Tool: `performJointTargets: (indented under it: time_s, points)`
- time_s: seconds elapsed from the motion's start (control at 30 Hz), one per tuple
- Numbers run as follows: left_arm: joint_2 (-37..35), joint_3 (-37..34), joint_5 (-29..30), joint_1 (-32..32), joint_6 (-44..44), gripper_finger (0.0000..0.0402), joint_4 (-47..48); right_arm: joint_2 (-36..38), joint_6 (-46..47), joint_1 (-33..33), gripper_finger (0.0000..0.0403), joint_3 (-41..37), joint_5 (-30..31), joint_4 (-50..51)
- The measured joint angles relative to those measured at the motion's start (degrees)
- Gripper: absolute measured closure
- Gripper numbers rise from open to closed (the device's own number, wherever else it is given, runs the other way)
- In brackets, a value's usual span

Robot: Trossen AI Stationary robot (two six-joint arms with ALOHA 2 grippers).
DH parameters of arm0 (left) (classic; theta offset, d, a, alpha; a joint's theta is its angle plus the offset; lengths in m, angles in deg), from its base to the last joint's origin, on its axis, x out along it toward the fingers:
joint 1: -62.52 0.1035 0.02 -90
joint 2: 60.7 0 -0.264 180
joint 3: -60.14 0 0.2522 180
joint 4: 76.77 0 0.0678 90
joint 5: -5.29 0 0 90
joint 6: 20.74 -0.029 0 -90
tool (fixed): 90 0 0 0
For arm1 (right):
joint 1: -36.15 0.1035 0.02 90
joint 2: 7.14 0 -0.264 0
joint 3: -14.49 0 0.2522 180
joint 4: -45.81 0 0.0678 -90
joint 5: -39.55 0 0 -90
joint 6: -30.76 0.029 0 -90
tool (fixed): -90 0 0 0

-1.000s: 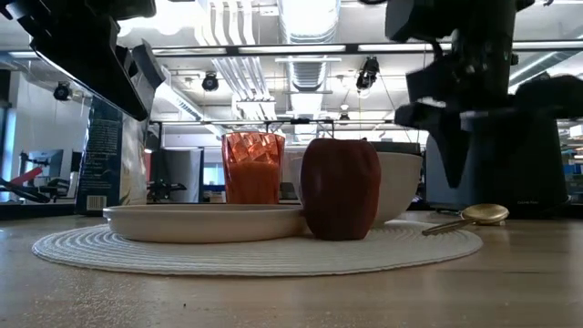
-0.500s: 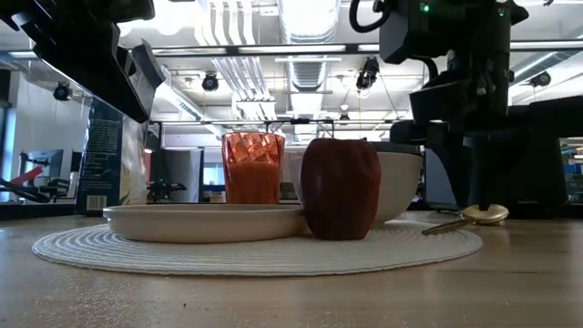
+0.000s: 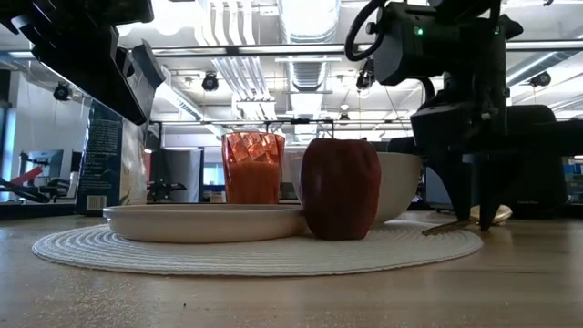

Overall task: Arrange a breakfast setting
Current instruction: Adjust the gold spoon on the white placemat

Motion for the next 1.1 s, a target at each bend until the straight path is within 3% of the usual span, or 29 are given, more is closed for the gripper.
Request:
performJointTargets:
  time_s: [0.37, 0.63, 0.9, 1.1]
  points:
    - [0.0, 0.0, 0.18, 0.0, 0.0, 0.0324, 0.09, -0.02, -2.87, 0.02, 0.0385, 0.0, -0.44, -0.09]
    - [0.0, 0.0, 1.52, 0.0, 0.36, 0.0324, 0.04, 0.3, -4.64, 0.0, 0.0391, 0.0, -0.36, -0.04]
    - [0.0, 0.02, 3.05, 0.35, 1.7, 0.0324, 0.12, 3.98, -13.67, 0.0, 0.0392, 1.84, -0.17, 1.18]
    - [-0.14, 0.04, 3.14, 2.19, 1.51, 0.0324, 0.74, 3.96, -27.05, 0.13, 0.0393, 4.62, -6.93, 1.46]
